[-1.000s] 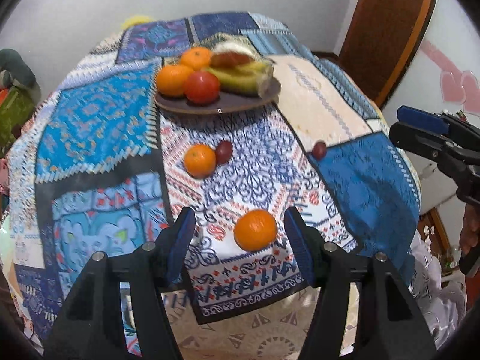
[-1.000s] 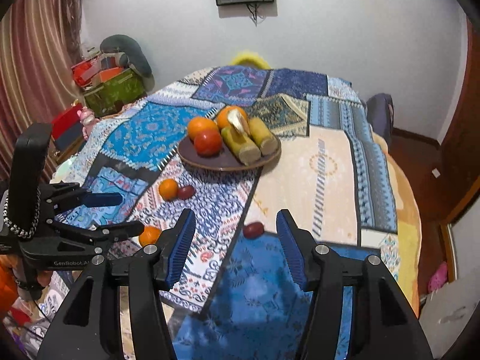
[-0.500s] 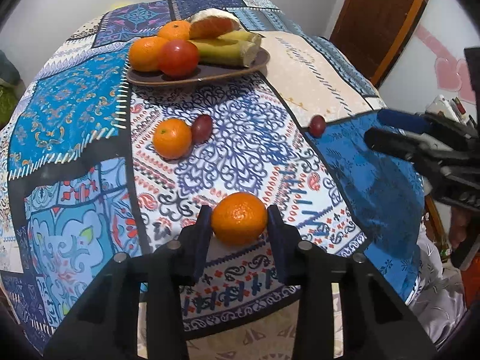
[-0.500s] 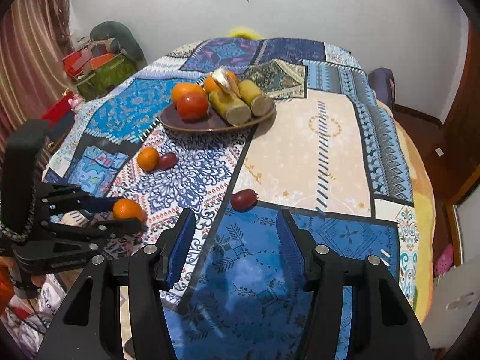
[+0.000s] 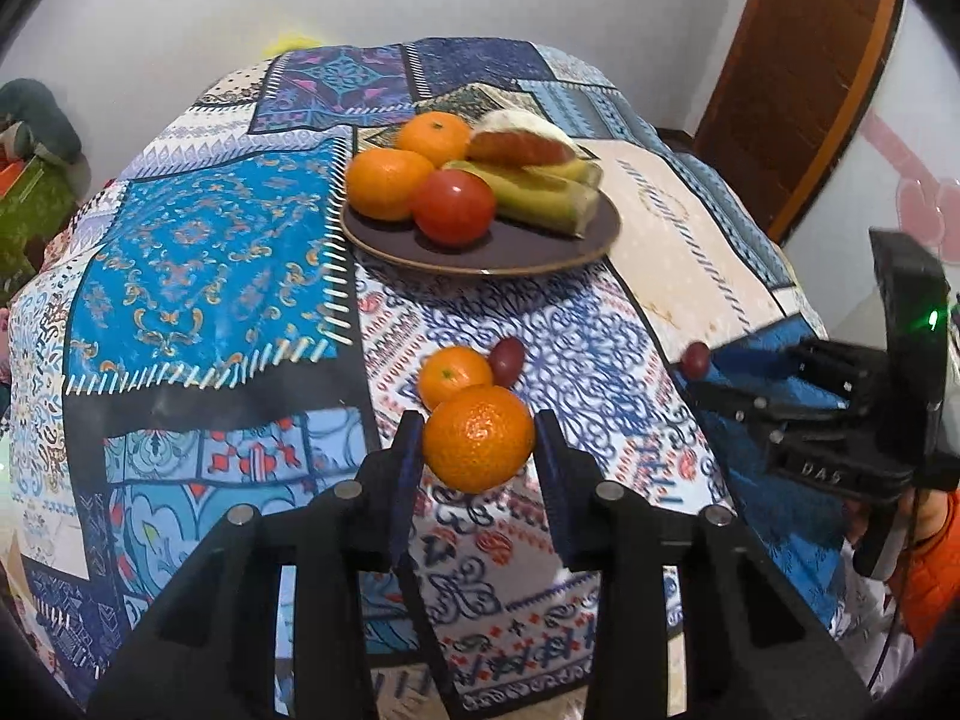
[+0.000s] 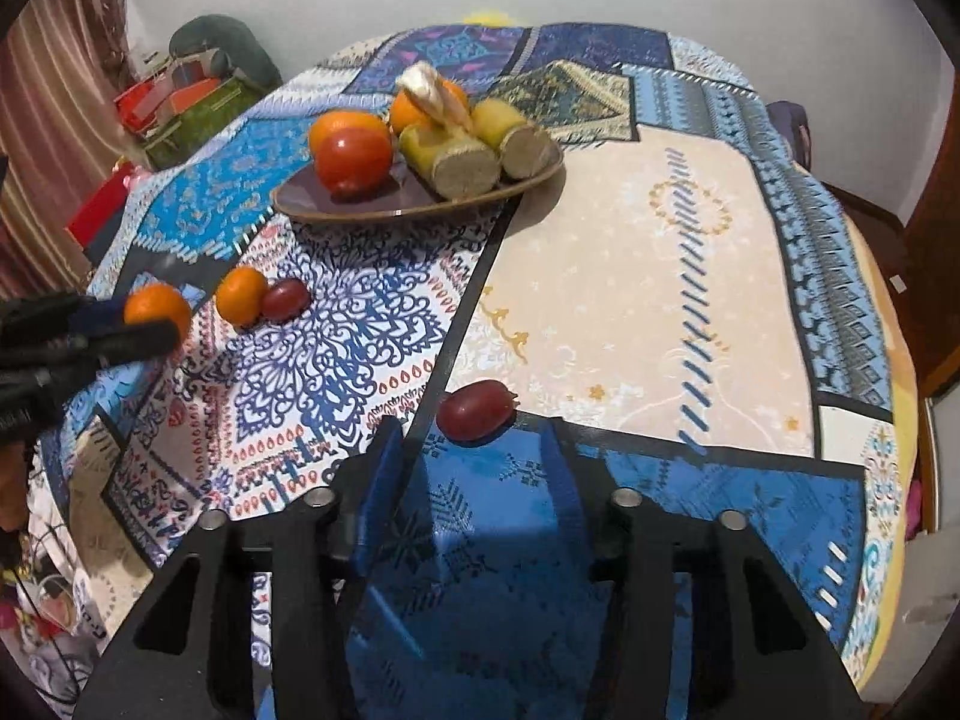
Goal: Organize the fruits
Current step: 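Carry small orange with left gripper while right gripper carries grape onto the plate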
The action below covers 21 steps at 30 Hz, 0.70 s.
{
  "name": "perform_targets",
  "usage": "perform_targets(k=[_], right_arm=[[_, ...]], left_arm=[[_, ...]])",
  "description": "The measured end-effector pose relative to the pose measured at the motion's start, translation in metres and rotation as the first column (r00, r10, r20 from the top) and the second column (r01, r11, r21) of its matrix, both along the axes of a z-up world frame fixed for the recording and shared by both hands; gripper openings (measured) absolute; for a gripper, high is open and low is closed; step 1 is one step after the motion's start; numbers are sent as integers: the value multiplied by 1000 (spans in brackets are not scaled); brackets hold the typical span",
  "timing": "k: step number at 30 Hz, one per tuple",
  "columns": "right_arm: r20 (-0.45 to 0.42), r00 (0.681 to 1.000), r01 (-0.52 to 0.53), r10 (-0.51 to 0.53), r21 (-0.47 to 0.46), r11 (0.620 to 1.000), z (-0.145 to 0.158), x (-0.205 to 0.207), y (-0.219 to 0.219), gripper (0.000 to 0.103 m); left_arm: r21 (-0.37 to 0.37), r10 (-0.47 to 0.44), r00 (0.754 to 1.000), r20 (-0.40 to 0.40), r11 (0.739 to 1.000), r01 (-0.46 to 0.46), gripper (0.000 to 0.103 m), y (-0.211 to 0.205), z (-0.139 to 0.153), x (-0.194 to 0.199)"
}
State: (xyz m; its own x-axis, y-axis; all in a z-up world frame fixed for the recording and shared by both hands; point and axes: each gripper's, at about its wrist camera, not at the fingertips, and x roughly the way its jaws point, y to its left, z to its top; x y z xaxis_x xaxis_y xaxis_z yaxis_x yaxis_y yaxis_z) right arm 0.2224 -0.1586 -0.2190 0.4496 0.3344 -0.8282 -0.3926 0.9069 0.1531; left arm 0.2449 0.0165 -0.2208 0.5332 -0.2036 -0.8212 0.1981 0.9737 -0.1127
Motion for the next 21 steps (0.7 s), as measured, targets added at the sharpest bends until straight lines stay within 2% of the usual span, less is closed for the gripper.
perform_targets(k=[5,9,15,21], right_arm=[[9,1000,7,-7,-8,1000,-5,4,3,40],[18,1000,5,-5,-15,1000,-5,4,4,27],[22,1000,2,-2,-3,1000,-2,4,4,26],[92,996,-10,10,-2,1000,24,5,10,26]], left_arm=[[-6,13,1000,8,1000,-13,36,4,0,8],[-2,14,1000,19,1000,-14,36,4,1,9],[-7,21,999,38,1000,-20,37,6,9,11],[-9,33,997,76,999,-32,36,11,24,15]])
